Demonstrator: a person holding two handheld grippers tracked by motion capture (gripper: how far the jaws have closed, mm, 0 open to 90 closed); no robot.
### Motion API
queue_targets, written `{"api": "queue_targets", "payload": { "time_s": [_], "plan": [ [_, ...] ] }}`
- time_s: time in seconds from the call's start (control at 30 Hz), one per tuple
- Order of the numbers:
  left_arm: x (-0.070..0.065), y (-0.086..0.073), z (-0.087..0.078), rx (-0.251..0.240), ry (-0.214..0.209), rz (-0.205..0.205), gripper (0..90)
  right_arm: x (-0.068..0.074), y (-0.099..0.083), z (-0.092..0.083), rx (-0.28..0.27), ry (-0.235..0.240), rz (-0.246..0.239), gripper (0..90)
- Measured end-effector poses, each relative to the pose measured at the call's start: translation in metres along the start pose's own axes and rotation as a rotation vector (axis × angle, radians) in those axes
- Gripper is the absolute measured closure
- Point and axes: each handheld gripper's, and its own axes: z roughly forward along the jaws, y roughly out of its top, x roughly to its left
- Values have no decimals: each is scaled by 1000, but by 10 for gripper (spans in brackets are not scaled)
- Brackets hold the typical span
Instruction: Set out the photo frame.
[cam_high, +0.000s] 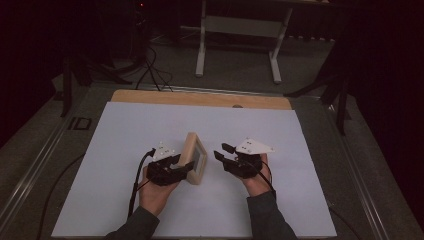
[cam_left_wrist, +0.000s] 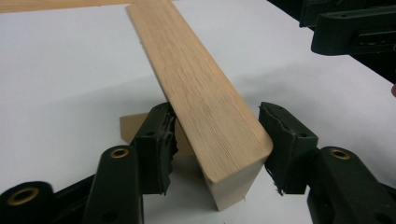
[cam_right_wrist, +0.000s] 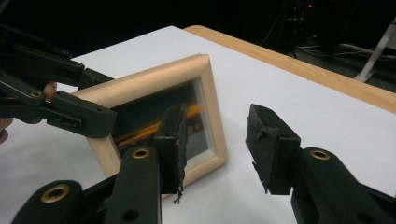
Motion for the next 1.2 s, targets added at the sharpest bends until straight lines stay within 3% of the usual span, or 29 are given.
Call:
{"api": "queue_targets", "payload": {
  "time_s": [0.57, 1.2],
  "plan": [
    [-3, 0, -1, -3, -11, 27, 571, -2, 1, -3, -9, -7, 1, 565],
    [-17, -1, 2, 9, -40, 123, 598, -5, 3, -8, -30, -29, 7, 568]
  ]
}}
